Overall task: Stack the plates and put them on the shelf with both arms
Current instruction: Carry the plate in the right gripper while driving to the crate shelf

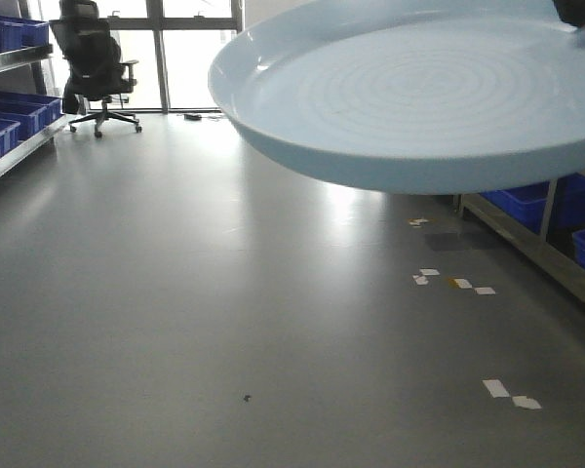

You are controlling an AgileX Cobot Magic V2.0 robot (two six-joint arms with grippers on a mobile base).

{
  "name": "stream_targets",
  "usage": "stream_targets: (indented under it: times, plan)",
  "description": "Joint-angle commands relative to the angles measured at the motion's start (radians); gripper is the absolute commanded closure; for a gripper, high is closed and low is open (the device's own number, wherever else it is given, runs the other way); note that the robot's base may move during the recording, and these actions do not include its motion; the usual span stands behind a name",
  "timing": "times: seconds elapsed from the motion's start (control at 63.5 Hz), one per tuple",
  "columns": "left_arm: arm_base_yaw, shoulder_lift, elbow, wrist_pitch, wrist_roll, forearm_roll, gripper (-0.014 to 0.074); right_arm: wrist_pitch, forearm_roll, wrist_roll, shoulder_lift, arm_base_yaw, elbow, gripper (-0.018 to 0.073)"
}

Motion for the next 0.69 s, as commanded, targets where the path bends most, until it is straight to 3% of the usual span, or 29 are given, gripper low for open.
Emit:
stream_targets:
  times: [0.0,0.677]
  plan:
    - [-0.006,-0.019,0.023,-0.086,-0.001,-0.008,0.0495,-0.063,0.02,-0.006,-0.017,0.002,-0.028,0.0503]
    - [-0.006,-0.019,0.023,-0.086,-0.001,-0.008,0.0495,-0.063,0.02,-0.006,-0.017,0.002,-0.028,0.0503]
